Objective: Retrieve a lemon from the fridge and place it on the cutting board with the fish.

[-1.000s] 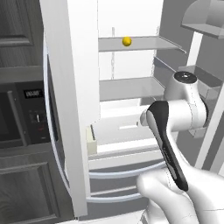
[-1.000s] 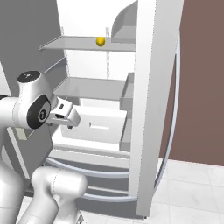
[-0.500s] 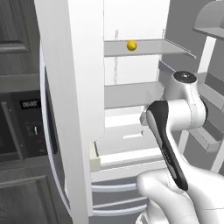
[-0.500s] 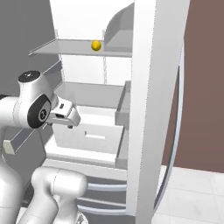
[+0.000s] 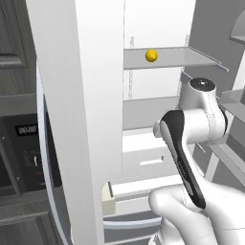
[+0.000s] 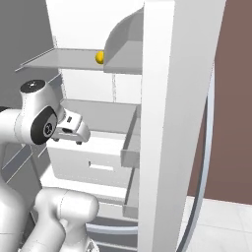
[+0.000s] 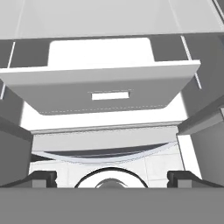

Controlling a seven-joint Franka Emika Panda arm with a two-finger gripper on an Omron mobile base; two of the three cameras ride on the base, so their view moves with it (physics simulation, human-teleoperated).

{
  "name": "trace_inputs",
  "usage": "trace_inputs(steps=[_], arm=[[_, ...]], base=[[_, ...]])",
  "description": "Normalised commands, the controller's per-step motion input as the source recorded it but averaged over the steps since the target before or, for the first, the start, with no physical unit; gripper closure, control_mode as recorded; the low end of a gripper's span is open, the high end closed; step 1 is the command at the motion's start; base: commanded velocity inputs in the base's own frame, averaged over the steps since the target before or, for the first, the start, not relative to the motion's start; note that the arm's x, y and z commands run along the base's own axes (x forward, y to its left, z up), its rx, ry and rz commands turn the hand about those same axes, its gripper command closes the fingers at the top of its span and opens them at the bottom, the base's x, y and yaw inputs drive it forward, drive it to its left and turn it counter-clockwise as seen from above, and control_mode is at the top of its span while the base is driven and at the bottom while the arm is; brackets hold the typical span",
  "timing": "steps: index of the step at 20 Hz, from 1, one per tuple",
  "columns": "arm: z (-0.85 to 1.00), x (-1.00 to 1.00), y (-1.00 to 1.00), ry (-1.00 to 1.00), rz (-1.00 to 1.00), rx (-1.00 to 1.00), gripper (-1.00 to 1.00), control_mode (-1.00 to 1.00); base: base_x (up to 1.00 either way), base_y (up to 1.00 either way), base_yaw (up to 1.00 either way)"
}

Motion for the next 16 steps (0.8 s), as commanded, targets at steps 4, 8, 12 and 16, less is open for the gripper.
trace_inputs(steps=[4, 8, 12, 16], arm=[[0.00, 0.00, 0.00, 0.00, 0.00, 0.00, -1.00, 1.00], [0.00, 0.00, 0.00, 0.00, 0.00, 0.00, -1.00, 1.00], [0.00, 0.00, 0.00, 0.00, 0.00, 0.00, -1.00, 1.00], [0.00, 0.00, 0.00, 0.00, 0.00, 0.00, -1.00, -1.00]], base=[[0.49, -0.06, 0.00], [0.42, -0.01, 0.00], [0.39, 0.00, 0.00], [0.03, 0.00, 0.00]])
